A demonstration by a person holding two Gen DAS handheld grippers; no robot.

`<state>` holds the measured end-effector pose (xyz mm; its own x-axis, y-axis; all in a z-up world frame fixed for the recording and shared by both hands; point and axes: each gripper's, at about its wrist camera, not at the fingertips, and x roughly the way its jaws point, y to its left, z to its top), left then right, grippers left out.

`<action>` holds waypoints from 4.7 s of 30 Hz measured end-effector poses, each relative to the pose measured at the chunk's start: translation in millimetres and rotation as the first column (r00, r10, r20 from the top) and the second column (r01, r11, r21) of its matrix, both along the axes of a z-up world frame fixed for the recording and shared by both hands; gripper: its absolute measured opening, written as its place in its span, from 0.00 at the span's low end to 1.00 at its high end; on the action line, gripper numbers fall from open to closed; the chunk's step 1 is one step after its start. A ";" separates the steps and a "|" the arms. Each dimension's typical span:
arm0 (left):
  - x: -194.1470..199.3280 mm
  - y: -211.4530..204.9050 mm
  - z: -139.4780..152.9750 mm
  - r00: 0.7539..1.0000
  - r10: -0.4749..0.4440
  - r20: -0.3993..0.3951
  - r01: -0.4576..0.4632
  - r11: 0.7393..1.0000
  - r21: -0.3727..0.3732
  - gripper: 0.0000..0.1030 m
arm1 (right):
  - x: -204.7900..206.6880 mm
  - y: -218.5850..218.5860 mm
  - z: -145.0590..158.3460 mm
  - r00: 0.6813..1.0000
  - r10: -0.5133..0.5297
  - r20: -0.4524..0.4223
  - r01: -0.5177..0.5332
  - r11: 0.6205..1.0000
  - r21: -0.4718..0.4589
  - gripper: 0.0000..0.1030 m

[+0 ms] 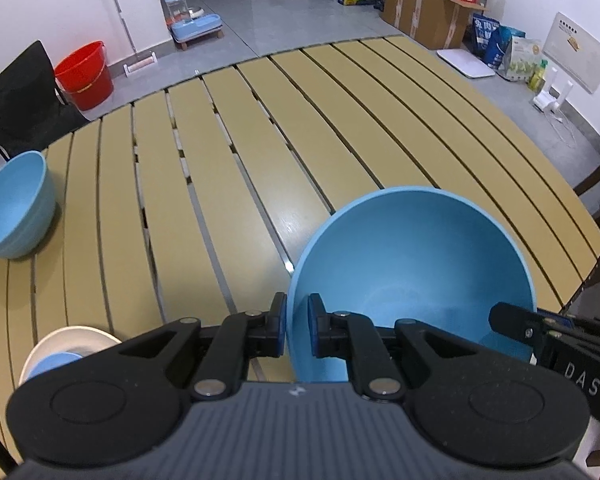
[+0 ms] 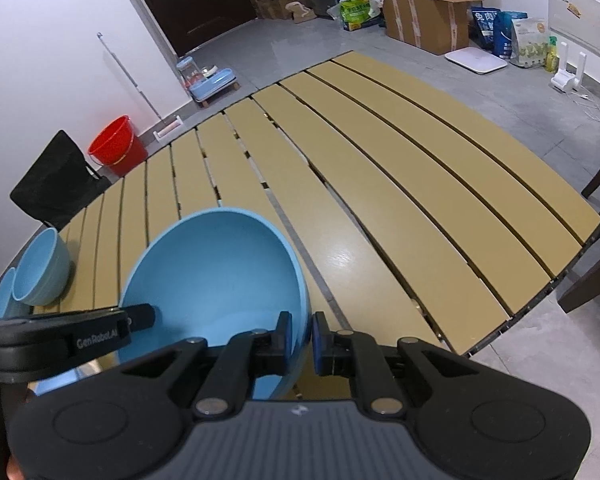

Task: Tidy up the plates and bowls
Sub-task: 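Lift both held blue bowls and carry them toward the plate stack, then lower both blue bowls onto the table and open both grippers, then move both open grippers back to the remaining blue bowls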

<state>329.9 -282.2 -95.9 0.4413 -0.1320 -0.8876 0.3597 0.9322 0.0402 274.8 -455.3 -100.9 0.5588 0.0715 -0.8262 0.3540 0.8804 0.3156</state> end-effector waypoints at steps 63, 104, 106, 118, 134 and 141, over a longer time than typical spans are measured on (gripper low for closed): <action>-19.2 65.5 38.1 0.992 0.072 0.106 -0.061 0.993 -0.098 1.00 | -34.0 11.4 17.7 0.997 -0.016 0.077 0.019 0.999 -0.035 1.00; -2.2 208.7 91.0 0.943 0.280 0.177 -0.250 0.952 -0.175 1.00 | 7.1 130.6 69.5 0.975 0.184 0.124 -0.172 0.980 -0.104 1.00; 1.3 217.0 92.6 0.940 0.292 0.179 -0.261 0.949 -0.177 1.00 | 11.0 139.2 71.1 0.973 0.195 0.123 -0.182 0.978 -0.106 1.00; 19.0 260.7 95.1 0.913 0.362 0.188 -0.329 0.926 -0.185 1.00 | 42.4 174.1 75.5 0.962 0.243 0.127 -0.230 0.967 -0.110 1.00; 69.4 304.0 81.2 0.890 0.424 0.168 -0.396 0.901 -0.180 1.00 | 99.4 219.0 67.0 0.946 0.306 0.108 -0.293 0.949 -0.117 1.00; 99.1 315.5 69.0 0.888 0.431 0.161 -0.407 0.899 -0.164 1.00 | 129.3 235.4 57.3 0.941 0.326 0.095 -0.315 0.942 -0.112 1.00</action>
